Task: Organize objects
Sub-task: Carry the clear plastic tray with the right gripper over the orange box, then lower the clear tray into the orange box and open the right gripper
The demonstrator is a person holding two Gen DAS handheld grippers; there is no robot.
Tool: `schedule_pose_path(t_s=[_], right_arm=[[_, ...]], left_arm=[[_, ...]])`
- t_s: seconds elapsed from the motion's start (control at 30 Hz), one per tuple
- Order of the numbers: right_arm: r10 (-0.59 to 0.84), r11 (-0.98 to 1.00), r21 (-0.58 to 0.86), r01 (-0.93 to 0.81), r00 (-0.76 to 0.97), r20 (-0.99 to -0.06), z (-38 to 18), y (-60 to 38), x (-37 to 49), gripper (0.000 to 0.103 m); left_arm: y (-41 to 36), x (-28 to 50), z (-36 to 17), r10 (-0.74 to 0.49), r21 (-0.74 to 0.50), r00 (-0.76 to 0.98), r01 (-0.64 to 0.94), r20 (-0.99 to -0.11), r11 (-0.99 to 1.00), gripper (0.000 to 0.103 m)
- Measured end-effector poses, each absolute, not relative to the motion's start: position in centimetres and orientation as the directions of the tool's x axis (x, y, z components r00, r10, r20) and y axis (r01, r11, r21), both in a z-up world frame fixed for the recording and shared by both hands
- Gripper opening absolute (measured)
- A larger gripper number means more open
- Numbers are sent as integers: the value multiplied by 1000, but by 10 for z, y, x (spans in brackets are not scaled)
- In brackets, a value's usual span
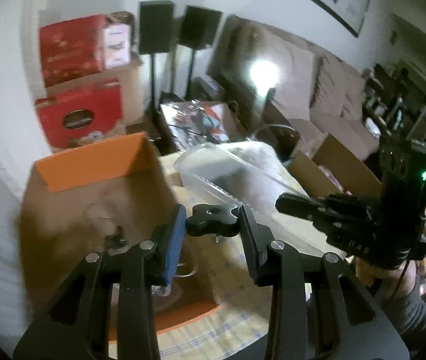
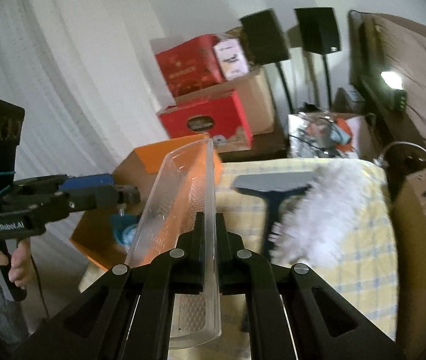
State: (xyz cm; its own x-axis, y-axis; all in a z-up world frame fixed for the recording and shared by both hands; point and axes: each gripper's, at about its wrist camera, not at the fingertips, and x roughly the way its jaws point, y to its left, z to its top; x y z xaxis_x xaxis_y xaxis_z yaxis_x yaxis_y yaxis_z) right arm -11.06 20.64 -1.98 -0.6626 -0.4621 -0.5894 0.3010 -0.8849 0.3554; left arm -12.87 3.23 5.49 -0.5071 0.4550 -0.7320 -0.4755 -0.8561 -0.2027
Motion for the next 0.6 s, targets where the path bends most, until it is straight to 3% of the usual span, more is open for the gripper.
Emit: schedule_pose_path(t_s=[0.6], right_arm=[[-621, -782, 441, 442, -486, -615, -39, 67, -156, 4]], left_arm=[[-88, -143, 35, 339, -249, -598, -231, -726, -941, 33]])
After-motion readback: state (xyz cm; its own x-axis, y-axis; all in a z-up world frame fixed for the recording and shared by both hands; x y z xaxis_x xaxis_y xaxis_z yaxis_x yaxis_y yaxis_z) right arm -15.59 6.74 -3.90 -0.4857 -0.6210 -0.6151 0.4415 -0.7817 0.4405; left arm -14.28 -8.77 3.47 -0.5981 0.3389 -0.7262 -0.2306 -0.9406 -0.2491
